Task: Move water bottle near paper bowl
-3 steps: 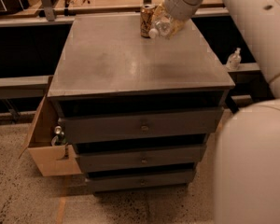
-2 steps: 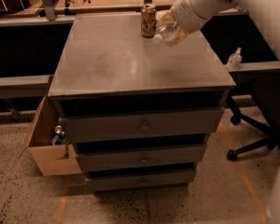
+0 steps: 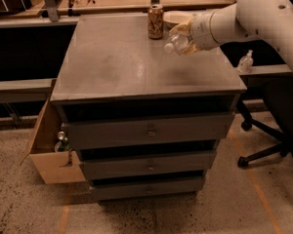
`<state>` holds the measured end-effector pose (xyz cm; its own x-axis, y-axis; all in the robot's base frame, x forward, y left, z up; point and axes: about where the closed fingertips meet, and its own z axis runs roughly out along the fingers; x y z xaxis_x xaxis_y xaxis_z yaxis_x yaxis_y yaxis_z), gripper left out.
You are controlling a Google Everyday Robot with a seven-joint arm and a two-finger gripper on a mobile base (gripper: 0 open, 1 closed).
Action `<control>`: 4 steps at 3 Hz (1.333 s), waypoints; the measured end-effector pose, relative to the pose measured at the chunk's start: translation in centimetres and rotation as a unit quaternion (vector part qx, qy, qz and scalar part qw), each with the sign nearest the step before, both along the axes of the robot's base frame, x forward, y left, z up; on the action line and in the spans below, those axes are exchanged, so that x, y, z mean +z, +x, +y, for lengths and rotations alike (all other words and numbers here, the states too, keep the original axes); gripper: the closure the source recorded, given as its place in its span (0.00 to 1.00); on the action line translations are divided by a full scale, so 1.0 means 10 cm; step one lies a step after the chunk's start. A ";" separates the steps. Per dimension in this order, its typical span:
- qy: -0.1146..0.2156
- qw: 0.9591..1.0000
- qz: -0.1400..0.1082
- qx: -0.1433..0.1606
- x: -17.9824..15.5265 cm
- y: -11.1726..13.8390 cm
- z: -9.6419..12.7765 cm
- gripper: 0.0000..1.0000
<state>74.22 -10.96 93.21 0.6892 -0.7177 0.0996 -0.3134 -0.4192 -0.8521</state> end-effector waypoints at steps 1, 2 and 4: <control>0.016 0.999 -0.025 -0.024 0.18 0.22 -0.07 1.00; 0.037 0.999 -0.012 -0.039 0.19 0.50 -0.09 1.00; 0.072 0.995 0.022 -0.061 0.05 1.11 -0.27 1.00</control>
Offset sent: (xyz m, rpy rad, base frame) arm 0.0904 -0.0217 0.0295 0.1306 0.0191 -0.1217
